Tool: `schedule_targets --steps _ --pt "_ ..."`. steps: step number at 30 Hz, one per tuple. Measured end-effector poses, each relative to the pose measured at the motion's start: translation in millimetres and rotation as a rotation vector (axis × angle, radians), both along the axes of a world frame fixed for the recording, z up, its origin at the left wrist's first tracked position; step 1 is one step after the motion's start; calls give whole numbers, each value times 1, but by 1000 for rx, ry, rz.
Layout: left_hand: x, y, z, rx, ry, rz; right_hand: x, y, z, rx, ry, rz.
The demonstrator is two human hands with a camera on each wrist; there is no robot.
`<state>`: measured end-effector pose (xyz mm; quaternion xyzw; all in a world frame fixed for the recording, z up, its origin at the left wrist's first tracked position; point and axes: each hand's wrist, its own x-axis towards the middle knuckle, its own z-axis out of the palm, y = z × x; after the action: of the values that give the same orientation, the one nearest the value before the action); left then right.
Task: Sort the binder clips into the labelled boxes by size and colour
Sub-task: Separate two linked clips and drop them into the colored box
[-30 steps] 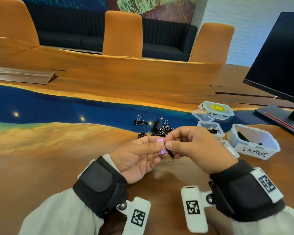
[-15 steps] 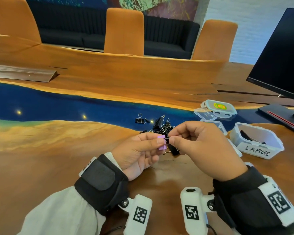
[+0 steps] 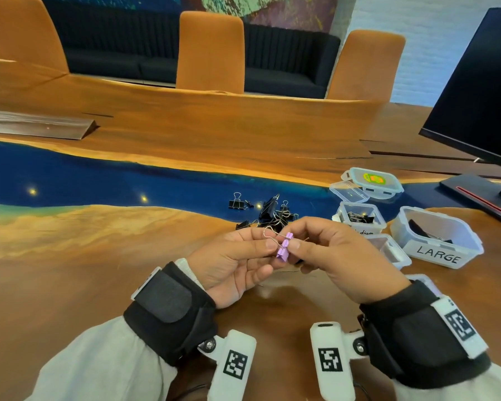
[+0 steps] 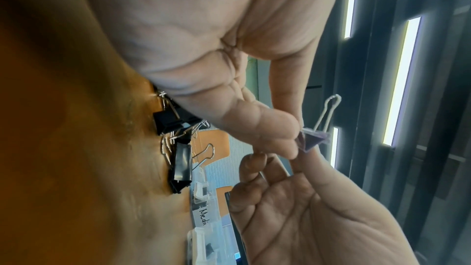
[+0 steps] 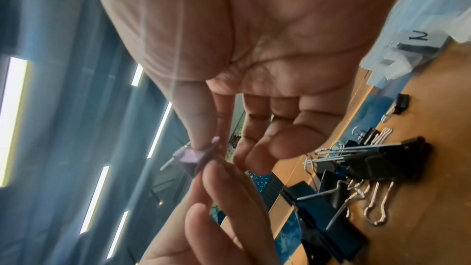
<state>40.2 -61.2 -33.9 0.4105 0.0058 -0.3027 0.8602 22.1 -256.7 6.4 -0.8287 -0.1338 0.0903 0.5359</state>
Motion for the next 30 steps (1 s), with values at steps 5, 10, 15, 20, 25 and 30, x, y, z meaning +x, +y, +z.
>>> schedule_targets --steps 5,10,15,20,25,30 --pt "2 2 0 25 -71 39 0 -6 1 -56 21 -28" --pt "4 8 4 -15 -178 50 -2 -10 2 -125 31 -33" --pt "2 6 4 10 -172 13 -5 -10 2 -150 1 -59" --pt "-6 -3 3 131 -150 -80 -14 -10 11 -245 -77 -49" --pt "-5 -5 4 123 -67 -19 -21 -48 59 -498 -135 -142" --pt "-5 -6 8 77 -17 -7 -18 -100 80 -956 -72 -55"
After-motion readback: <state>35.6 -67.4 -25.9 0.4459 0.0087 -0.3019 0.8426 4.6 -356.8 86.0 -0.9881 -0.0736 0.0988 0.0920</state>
